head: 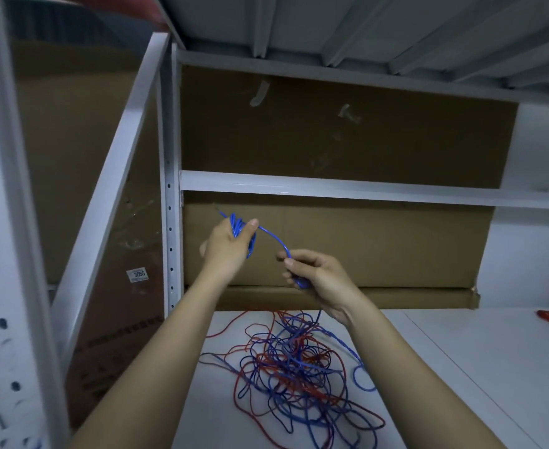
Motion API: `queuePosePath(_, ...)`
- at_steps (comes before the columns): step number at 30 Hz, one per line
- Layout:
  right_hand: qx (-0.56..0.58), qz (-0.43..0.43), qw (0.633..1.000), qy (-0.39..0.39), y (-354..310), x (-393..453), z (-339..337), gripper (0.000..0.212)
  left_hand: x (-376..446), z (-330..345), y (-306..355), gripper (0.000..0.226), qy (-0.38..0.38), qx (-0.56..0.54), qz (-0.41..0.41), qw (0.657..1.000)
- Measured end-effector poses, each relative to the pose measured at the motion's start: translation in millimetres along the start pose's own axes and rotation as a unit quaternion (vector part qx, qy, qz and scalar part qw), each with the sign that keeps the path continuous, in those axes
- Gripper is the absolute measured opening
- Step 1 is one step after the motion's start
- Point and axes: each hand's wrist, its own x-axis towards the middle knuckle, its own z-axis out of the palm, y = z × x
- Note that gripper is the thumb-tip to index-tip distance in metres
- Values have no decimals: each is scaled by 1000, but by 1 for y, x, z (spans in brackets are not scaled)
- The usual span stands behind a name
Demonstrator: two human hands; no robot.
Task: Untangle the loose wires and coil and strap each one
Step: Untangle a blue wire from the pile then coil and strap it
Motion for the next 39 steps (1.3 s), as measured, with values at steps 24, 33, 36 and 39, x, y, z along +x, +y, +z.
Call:
queuePosePath(24,66,175,974,128,-28,17,-39,8,-17,24,36,37,63,-33,69,995)
queuePosePath(33,-45,-85,979,180,-93,27,-30,16,4,1,59,42,98,-92,32,990)
queuePosePath(36,-120,-161,958,204,-112,32,-30,20,10,-3,63,44,84,-82,39,992)
queuePosePath(39,-303,-276,880,240,-121,39,-30,21,9,-3,58,44,54,-141,26,988)
